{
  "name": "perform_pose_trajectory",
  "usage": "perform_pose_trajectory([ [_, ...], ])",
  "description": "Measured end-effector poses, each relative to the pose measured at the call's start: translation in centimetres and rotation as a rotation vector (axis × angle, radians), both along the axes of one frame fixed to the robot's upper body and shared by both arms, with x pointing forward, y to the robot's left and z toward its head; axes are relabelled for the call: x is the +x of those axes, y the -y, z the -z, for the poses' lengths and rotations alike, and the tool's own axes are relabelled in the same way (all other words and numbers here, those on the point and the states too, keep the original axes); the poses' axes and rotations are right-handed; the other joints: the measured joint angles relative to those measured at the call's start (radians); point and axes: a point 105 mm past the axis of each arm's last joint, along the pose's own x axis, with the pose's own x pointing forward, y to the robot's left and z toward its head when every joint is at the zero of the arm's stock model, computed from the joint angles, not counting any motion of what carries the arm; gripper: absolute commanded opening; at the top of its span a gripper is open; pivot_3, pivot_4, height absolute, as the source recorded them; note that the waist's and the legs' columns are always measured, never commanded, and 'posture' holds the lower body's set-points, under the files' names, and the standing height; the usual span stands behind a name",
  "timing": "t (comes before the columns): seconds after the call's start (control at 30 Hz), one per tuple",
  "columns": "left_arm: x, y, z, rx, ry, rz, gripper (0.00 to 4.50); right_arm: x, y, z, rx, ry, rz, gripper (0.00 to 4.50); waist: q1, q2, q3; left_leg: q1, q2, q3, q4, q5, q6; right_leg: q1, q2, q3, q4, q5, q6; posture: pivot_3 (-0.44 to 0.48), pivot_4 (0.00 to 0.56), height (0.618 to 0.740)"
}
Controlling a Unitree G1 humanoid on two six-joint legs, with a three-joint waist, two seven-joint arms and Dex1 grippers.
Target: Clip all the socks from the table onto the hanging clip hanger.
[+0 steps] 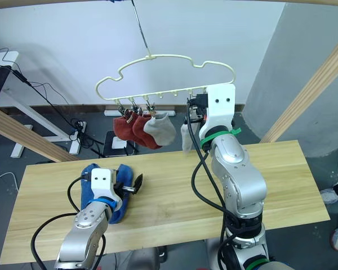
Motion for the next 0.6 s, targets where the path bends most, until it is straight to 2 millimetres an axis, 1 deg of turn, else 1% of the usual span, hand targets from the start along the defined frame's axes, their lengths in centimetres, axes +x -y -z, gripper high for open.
perform_pose_trajectory([
  [0.17,0.0,0.4,1.2,-0.02,-0.037,-0.001,4.5,0.0,-0.1,0.0,-0.007,0.0,-0.006,0.12,-0.002,0.0,0.0,0.0,0.0,0.0,-0.001,0.0,0.0,0.0,0.0,0.0,0.0,0.0,0.0,-0.231,0.295,0.74],
  [0.33,0.4,0.0,1.2,-0.027,-0.029,-0.037,4.5,-0.1,-0.2,0.1,-0.009,-0.001,-0.012,0.12,-0.004,0.0,0.0,0.0,0.0,0.0,-0.001,0.0,0.0,0.0,0.0,0.0,0.0,0.0,0.0,-0.232,0.295,0.74],
  [0.43,0.5,-0.1,1.2,-0.048,-0.02,-0.072,3.97,-0.1,-0.1,0.3,-0.009,-0.005,-0.014,0.12,-0.005,0.0,-0.001,0.0,0.0,0.0,-0.001,0.0,0.0,0.0,0.0,0.0,0.0,0.0,0.0,-0.232,0.294,0.74],
  [0.47,0.5,-0.2,1.2,-0.053,-0.02,-0.079,3.59,-0.1,-0.1,0.3,-0.009,-0.007,-0.014,0.12,-0.005,0.0,-0.001,0.0,0.0,0.0,-0.001,0.0,0.0,0.0,0.0,0.0,0.0,0.0,0.0,-0.232,0.294,0.74],
  [0.6,0.5,-0.6,1.2,-0.093,-0.024,-0.126,2.69,-0.1,-0.1,0.3,-0.01,-0.007,-0.015,0.12,-0.005,0.0,-0.002,0.0,0.0,0.0,-0.001,0.0,0.0,0.0,0.0,0.0,0.0,0.0,0.0,-0.234,0.291,0.74],
])
